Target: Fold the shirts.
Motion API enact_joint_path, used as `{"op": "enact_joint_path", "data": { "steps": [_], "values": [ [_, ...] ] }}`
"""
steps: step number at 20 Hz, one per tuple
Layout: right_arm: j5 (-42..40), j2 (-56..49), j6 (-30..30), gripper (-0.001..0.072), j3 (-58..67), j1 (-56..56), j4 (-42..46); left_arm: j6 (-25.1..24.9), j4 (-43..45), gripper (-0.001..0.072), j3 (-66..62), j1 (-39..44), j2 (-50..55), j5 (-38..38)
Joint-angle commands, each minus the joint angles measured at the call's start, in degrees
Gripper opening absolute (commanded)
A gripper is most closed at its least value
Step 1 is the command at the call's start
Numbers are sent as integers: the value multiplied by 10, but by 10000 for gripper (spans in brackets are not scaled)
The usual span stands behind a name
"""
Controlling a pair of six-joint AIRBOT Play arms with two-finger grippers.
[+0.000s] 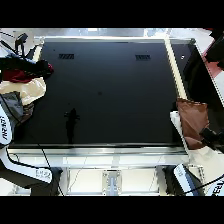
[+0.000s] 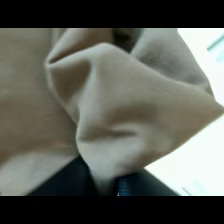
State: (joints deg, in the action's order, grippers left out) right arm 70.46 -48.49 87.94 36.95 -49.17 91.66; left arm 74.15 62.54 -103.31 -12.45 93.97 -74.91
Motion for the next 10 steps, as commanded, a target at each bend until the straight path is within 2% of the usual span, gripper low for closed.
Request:
{"op": "enact_joint_path", "data": {
  "steps": [1, 5, 7, 10],
  "values": [
    [17, 14, -7, 324, 15, -32, -32, 1, 0, 9, 0, 0, 0, 0],
    [12, 101, -33, 325, 165, -31, -176, 30, -46, 14, 0, 0, 0, 0],
    [-12, 150, -47, 323, 219, -29, -296, 30, -107, 14, 0, 2, 0, 0],
    [-33, 199, -184, 322, 227, 16, -532, 30, -171, 14, 0, 13, 0, 0]
  ]
}}
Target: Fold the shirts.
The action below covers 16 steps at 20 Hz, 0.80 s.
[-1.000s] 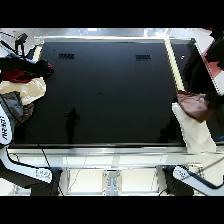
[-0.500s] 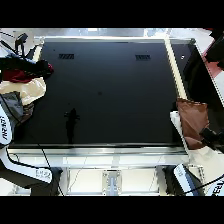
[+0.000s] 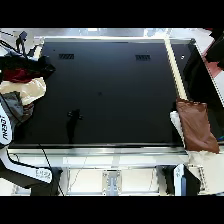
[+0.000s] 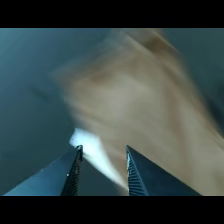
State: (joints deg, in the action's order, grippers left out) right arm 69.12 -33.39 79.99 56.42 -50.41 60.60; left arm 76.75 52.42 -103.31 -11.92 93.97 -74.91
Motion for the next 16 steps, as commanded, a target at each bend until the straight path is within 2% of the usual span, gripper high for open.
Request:
{"op": "enact_joint_path", "data": {
  "steps": [1, 5, 8, 11, 16],
  "values": [
    [-18, 49, -136, 322, 33, 54, -250, 4, -79, 14, 0, 15, 0, -3],
    [1, 26, -152, 322, 6, 184, -232, 4, -94, 13, 0, 55, 0, -47],
    [44, -2, -150, 322, -7, 259, -177, 4, -95, 13, 0, 86, 0, -77],
    [75, -9, -149, 323, -6, 283, -165, 4, -95, 13, 0, 110, 0, -115],
    [74, -8, -146, 323, 7, 283, -177, 4, -94, 13, 0, 129, 0, -115]
  ]
}}
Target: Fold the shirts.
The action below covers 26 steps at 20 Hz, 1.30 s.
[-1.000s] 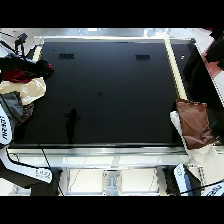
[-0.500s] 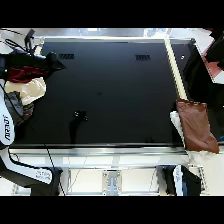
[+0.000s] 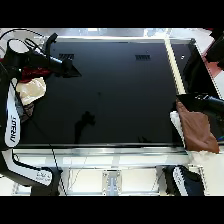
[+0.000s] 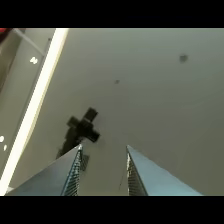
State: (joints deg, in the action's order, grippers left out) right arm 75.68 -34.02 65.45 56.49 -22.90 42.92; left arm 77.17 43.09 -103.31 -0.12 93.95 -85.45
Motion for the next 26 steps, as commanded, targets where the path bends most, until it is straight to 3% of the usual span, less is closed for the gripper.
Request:
{"op": "enact_joint_path", "data": {
  "steps": [1, 26],
  "values": [
    [8, -2, 0, 323, 10, 8, -1, 0, -1, 13, 0, 11, 0, -10],
    [8, -2, 0, 323, 30, 8, 0, 0, -3, 13, 0, 12, 0, -10]
  ]
}}
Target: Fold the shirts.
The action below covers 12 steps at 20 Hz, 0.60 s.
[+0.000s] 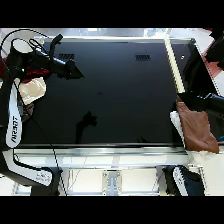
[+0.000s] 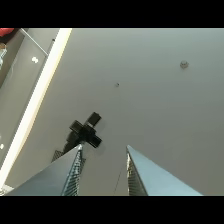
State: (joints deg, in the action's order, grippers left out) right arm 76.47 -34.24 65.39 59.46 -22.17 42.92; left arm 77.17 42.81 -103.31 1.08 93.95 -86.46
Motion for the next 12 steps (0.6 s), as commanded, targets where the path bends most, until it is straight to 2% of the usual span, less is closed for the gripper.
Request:
{"op": "enact_joint_path", "data": {
  "steps": [1, 2, 3, 4, 5, 6, 8, 9, 10, 12],
  "values": [
    [0, 0, 0, 323, 0, 1, 0, 0, -3, 10, 0, 0, 0, 9],
    [0, 0, 0, 323, 0, 1, 0, 1, -33, 10, 0, 1, 0, 45],
    [0, 0, 0, 323, 0, 1, 0, 0, -103, 10, 0, 0, 0, 86],
    [0, 0, 0, 323, 1, 1, 0, -3, -204, 10, 0, 1, 0, 124],
    [0, 0, 0, 323, 0, 1, 0, -46, -334, 12, 0, 3, 0, 166],
    [0, 0, 0, 323, 1, 1, 0, -144, -470, 13, 0, 7, -1, 195],
    [0, 0, 0, 323, 0, 1, 0, -425, -721, 9, 0, 17, -8, 176],
    [0, 0, 0, 323, 0, 1, 0, -496, -784, 9, 0, 21, -15, 146],
    [0, 0, 0, 323, 0, 1, 0, -533, -801, 8, 0, 22, -26, 113],
    [0, 0, 0, 323, 0, 1, 0, -554, -727, 7, 0, 21, -61, 77]
  ]
}}
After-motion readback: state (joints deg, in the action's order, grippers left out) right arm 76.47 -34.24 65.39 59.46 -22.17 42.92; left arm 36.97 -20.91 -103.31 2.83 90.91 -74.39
